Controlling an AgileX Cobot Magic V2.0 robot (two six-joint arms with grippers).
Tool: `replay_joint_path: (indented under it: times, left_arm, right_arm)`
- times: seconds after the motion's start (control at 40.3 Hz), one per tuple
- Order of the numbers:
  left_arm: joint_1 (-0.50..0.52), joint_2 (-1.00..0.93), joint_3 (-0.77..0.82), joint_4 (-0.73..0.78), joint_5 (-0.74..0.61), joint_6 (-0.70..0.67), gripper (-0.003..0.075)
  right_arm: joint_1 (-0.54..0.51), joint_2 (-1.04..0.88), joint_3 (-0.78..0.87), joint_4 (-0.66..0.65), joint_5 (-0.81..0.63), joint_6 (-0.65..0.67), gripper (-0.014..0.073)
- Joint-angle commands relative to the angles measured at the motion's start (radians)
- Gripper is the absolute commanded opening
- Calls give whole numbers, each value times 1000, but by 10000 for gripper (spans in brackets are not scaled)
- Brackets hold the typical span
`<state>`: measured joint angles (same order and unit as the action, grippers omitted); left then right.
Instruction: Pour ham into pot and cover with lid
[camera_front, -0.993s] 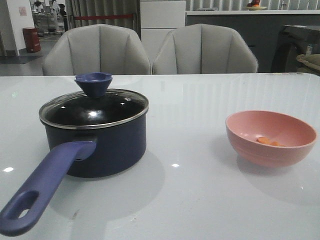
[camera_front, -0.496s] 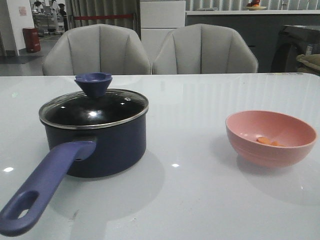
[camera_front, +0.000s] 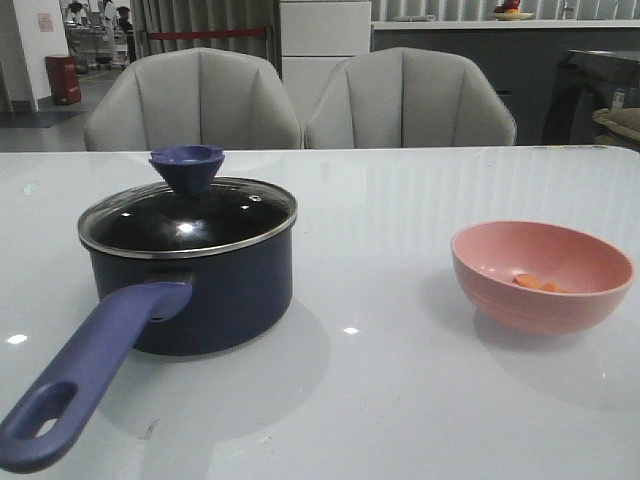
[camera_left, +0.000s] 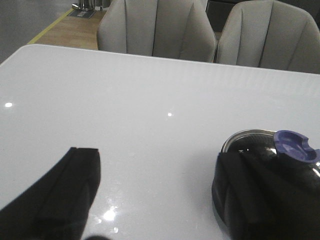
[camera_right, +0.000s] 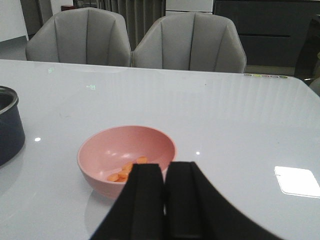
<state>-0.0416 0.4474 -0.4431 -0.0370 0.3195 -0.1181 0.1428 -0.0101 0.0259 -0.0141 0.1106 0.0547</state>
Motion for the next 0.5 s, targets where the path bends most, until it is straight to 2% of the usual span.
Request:
replay_joint_path:
  times: [0.0,0.174,0.472]
  left_arm:
    - [1,29,-87,-11,-5,0,582]
    - [1,125,-216,-9,143,23,709]
    - [-51,407,-455,-92,366,23,711]
  right_arm:
    - [-7,-19,10,-10,-75,-3,151]
    - [-7,-19,10,-10,-75,-3,151]
    - [-7,-19,10,-10,-75,-3,151]
